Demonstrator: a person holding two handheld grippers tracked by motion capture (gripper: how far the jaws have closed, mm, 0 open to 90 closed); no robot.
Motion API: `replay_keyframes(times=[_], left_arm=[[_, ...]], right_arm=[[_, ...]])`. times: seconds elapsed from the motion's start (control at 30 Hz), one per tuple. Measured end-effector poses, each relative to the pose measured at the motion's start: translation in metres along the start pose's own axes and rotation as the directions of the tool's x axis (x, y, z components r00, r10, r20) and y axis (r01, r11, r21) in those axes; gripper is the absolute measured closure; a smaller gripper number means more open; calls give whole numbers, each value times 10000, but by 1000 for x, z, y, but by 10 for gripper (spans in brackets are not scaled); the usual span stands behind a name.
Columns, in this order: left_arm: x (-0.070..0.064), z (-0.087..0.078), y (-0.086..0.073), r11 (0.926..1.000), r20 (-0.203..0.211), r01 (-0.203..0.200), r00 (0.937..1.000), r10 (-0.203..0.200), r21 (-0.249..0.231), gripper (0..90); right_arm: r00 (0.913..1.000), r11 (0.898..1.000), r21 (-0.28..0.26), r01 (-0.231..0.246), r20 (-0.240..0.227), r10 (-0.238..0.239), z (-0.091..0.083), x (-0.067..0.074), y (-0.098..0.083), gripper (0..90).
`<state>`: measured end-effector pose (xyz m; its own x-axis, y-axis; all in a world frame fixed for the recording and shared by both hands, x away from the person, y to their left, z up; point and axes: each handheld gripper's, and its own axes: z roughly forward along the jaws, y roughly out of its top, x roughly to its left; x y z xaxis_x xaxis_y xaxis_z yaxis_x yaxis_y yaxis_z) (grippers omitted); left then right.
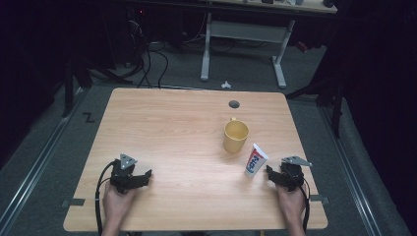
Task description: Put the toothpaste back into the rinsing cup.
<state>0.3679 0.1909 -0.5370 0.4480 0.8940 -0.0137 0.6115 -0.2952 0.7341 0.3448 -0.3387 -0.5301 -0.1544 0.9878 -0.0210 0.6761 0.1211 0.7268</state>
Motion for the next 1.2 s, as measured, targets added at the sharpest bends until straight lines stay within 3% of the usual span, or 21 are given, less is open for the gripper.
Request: replay_keyframes(times=[0.8, 1.07, 1.2], left_arm=[[0, 0, 0, 10000, 1, -3, 10000, 3, 8, 195], [0, 0, 0, 10000, 0, -6, 10000, 6, 10, 195], [0, 0, 0, 10000, 1, -7, 10000, 7, 10, 195]], right_arm=[[10000, 10000, 1, 37, -30, -37, 0, 0, 0, 335], [10000, 10000, 67, -48, 32, 47, -1, 0, -1, 279], [9999, 9999, 66, -93, -117, 94, -3, -1, -1, 313]])
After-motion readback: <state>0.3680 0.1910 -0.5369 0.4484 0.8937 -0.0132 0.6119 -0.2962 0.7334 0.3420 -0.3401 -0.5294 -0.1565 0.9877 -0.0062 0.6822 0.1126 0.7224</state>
